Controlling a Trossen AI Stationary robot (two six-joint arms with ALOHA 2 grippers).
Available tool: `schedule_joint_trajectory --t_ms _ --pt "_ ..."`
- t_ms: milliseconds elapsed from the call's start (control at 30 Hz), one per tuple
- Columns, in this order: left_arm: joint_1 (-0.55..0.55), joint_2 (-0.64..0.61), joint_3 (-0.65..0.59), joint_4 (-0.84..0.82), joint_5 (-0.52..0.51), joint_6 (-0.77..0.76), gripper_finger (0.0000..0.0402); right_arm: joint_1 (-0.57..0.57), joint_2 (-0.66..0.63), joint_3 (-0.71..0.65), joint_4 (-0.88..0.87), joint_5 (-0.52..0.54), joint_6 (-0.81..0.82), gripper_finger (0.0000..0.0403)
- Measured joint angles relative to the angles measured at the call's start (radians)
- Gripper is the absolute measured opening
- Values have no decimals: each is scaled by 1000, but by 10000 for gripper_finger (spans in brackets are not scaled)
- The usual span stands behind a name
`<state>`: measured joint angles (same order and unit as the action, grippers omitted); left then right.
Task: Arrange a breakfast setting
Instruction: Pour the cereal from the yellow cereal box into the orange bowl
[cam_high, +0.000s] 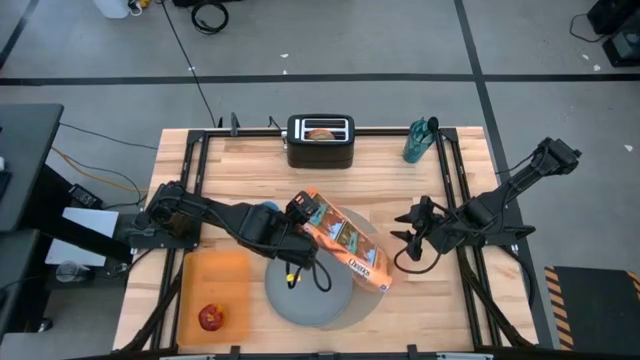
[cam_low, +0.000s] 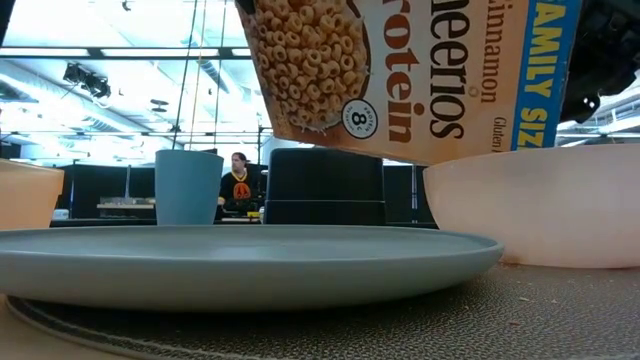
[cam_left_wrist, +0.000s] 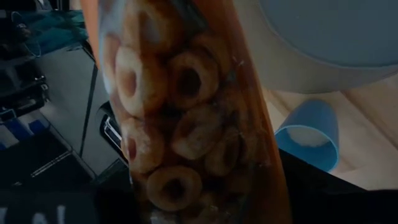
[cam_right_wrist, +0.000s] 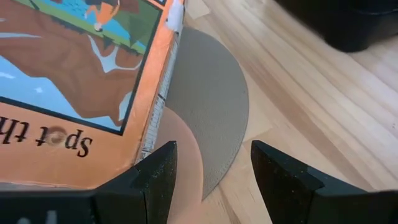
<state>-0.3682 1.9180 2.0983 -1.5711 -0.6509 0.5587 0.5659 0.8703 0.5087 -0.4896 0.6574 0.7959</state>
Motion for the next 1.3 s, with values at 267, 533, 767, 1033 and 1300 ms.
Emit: schedule_joint_trajectory --t_ms 267,533,767,1033,1300 --pt "-1 -1 0 0 14 0 199 0 -2 0 5 10 -15 213" --pt "0 -3 0 -2 -12 8 199 1 -11 0 7 30 -23 213" --pt "-1 -13 0 5 -19 24 199 1 -29 0 25 30 -44 213" --pt "-23 -29 2 1 29 -7 199 2 -83 0 113 30 -140 213" --pt "-11 -18 0 1 27 -49 199 49 -102 0 245 31 -275 213"
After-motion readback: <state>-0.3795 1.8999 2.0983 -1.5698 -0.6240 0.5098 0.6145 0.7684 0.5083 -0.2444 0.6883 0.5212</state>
